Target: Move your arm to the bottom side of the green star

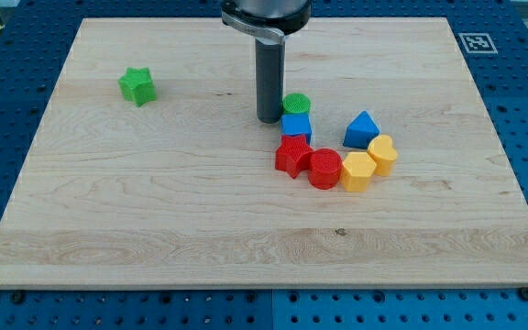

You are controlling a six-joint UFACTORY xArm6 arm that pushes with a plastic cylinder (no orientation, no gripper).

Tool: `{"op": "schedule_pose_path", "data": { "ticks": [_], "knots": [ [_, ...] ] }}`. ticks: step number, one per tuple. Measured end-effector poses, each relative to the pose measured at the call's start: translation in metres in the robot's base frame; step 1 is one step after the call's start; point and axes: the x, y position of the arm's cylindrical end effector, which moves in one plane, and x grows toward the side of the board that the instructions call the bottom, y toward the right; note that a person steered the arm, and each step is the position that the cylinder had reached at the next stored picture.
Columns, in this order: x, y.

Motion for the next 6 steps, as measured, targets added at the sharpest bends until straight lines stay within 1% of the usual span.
{"op": "schedule_pose_path", "data": {
  "ticks": [2, 5, 6],
  "knots": [
    [0.006, -0.072],
    [0.013, -0.075],
    [0.036, -0.094]
  ]
}}
